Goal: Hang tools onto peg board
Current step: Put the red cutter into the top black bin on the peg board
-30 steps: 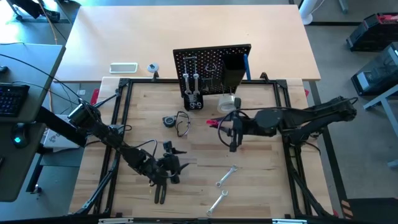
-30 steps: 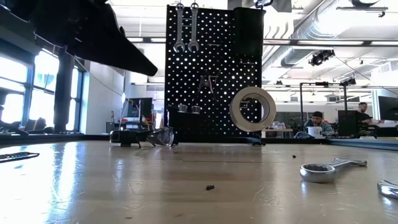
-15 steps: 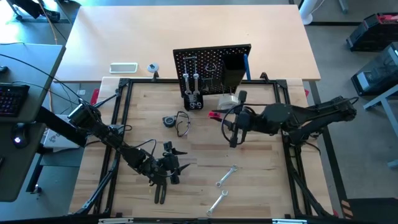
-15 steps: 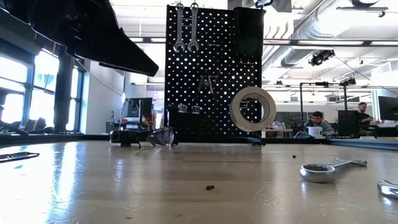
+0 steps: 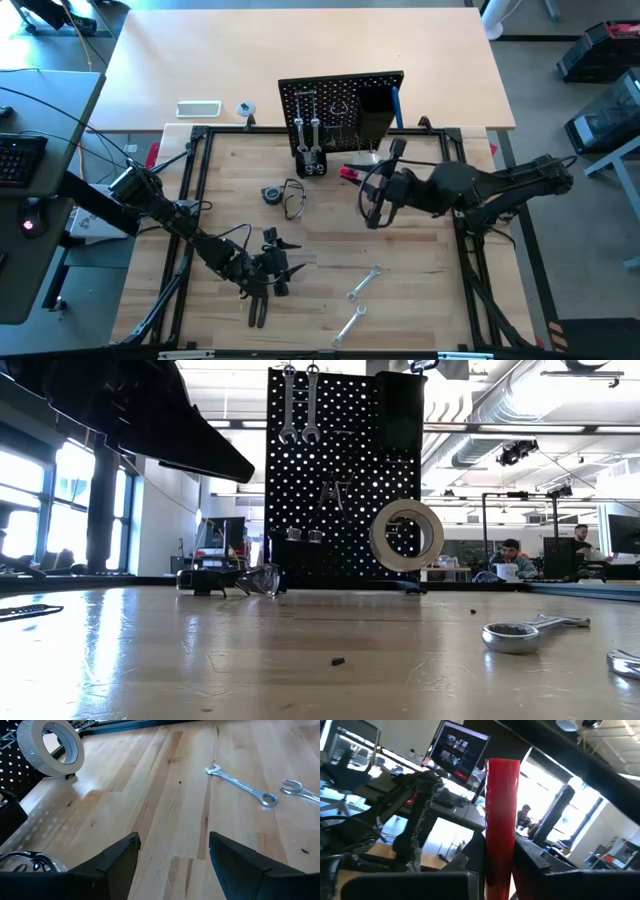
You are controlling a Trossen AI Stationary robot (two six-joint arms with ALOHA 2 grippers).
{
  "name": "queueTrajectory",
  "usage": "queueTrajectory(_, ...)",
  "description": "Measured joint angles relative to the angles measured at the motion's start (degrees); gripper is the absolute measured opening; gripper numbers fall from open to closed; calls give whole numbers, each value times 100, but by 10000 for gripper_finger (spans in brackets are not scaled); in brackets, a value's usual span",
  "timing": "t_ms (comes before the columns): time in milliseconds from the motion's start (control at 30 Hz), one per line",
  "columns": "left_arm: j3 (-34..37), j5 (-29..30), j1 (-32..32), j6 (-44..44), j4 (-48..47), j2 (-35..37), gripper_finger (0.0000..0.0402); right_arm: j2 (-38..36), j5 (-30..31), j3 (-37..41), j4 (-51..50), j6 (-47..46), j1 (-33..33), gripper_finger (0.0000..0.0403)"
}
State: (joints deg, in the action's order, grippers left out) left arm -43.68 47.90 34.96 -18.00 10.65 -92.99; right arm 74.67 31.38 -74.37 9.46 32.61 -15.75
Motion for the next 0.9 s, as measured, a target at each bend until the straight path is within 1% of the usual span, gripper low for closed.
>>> queueTrajectory(233,0,-44,0,-2,-4,0,232,0,15,0,435,464,0,53)
queueTrajectory(533,0,-44,0,-52,-4,0,232,0,107,0,1219,1384,44,53)
queueTrajectory(733,0,-44,0,-95,-4,0,232,0,111,0,1311,1548,348,53)
queueTrajectory(900,0,-44,0,-94,-4,0,232,0,134,0,1349,1642,767,53)
